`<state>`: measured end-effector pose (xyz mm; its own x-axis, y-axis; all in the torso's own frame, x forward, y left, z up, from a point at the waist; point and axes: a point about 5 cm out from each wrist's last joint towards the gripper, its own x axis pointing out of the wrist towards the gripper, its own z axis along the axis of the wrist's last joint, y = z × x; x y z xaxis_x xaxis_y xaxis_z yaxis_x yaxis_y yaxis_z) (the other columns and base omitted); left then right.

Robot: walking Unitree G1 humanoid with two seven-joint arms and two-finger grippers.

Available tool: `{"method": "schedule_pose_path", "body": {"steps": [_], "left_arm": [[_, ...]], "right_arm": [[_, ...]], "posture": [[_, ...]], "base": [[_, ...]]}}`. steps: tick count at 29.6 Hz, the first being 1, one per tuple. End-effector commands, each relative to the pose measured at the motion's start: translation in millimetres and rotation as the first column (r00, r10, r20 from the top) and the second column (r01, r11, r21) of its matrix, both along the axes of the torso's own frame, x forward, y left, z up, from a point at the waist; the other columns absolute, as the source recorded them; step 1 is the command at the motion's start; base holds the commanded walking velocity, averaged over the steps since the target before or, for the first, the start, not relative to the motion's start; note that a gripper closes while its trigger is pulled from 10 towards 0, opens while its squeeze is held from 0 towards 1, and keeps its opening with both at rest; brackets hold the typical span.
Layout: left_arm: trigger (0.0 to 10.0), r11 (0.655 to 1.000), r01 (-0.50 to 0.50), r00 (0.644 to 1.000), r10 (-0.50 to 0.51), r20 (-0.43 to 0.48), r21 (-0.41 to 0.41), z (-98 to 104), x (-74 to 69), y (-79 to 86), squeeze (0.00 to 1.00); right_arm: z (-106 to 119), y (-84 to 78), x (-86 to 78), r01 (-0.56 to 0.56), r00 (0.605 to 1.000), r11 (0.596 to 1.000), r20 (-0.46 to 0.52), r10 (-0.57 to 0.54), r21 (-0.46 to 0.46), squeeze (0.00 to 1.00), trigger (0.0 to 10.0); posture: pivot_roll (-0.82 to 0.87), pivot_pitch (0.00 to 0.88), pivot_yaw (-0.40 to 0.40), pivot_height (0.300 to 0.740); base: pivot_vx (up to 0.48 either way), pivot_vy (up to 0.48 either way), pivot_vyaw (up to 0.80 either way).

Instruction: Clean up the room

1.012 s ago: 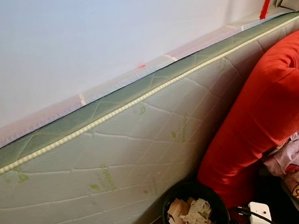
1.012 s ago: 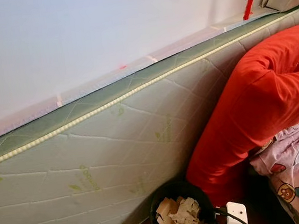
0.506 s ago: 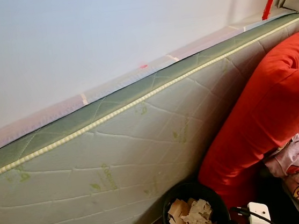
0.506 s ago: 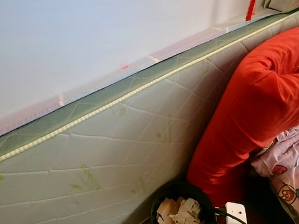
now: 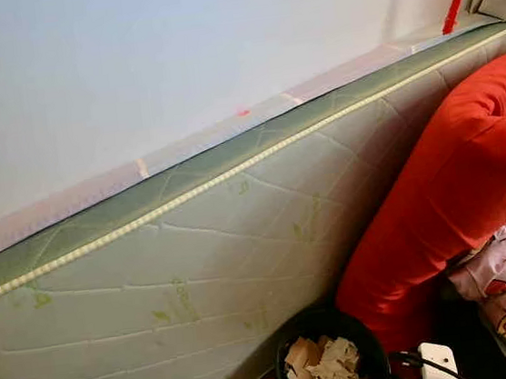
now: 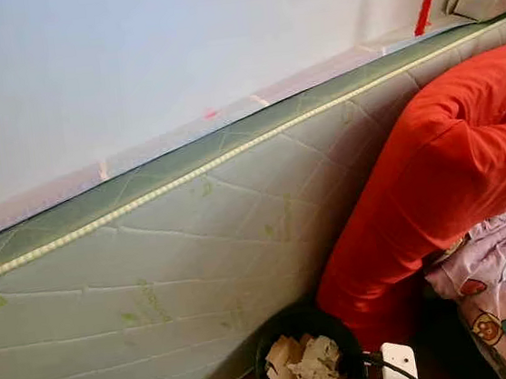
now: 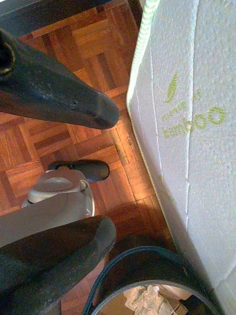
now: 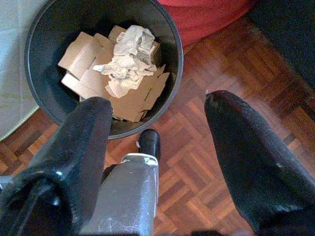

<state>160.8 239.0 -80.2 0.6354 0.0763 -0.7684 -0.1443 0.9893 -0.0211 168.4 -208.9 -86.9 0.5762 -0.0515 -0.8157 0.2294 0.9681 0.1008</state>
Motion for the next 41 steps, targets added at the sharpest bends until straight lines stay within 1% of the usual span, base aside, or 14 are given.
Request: {"method": "schedule_pose_path", "body": {"steps": [1,14,16,36,41], "left_arm": [[10.0,1.000,0.007,0.999,-0.007,-0.033,-0.003,-3.1,-6.4,0.3,0.00],[10.0,1.000,0.015,0.999,-0.016,-0.037,-0.006,-3.7,-7.7,-0.2,0.00],[10.0,1.000,0.024,0.999,-0.024,-0.038,-0.005,-3.7,-7.6,-0.4,0.00],[10.0,1.000,0.024,0.999,-0.024,-0.033,-0.004,-2.8,-6.3,0.7,0.00],[10.0,1.000,0.020,0.999,-0.020,-0.031,0.003,-2.7,-6.2,0.9,0.00]], "right_arm": [[-1.2,-1.6,-3.7,-0.005,1.000,1.000,-0.009,0.005,-0.001,0.00,10.0],[-1.8,-1.7,-5.3,0.002,1.000,1.000,-0.010,-0.002,0.005,0.00,10.0],[-1.4,-2.6,-4.7,-0.003,1.000,1.000,-0.007,0.003,-0.010,0.00,10.0],[-1.0,-1.6,-3.6,0.011,1.000,1.000,0.000,-0.011,0.001,0.00,10.0],[-0.9,-2.2,-3.6,0.013,1.000,1.000,0.000,-0.013,-0.001,0.00,10.0]], "posture": [[0.10,0.000,-0.005,0.740],[0.10,0.000,-0.003,0.740],[0.10,0.000,-0.003,0.740],[0.11,0.000,-0.006,0.740],[0.11,0.000,-0.011,0.740]], "base": [[0.000,0.000,0.00],[0.000,0.000,0.00],[0.000,0.000,0.00],[-0.249,0.000,0.00],[0.000,0.000,0.00]]}}
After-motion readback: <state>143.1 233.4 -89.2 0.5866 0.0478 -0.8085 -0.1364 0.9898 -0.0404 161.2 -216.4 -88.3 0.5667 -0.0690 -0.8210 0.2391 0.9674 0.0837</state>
